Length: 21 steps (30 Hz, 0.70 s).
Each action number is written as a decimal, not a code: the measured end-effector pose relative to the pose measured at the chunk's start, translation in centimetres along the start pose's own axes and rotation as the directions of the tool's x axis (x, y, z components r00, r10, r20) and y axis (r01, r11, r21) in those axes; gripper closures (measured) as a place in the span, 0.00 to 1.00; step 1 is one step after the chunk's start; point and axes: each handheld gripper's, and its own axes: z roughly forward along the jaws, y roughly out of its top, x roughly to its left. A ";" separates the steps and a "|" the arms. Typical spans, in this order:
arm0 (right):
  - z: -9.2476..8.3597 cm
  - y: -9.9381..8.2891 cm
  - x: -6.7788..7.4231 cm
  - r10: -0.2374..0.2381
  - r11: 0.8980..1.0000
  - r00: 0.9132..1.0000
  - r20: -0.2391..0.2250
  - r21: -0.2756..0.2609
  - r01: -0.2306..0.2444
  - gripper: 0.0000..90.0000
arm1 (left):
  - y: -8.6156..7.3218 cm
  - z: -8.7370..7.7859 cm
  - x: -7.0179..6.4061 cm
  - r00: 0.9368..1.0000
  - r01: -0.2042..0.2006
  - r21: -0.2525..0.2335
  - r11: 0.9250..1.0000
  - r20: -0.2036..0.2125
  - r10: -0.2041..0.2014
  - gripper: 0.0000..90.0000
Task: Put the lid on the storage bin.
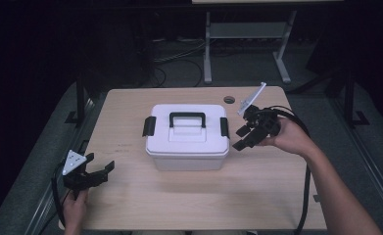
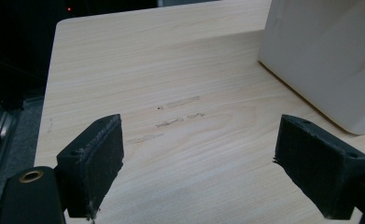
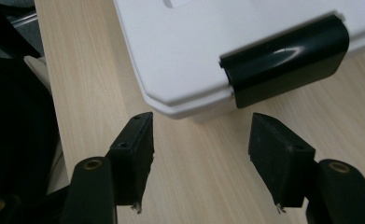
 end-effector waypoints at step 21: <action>0.3 -3.8 -0.2 0.074 0.997 0.997 0.016 -0.020 -0.074 0.41 | 0.0 0.0 0.0 1.000 0.004 -0.004 1.000 0.002 -0.004 0.16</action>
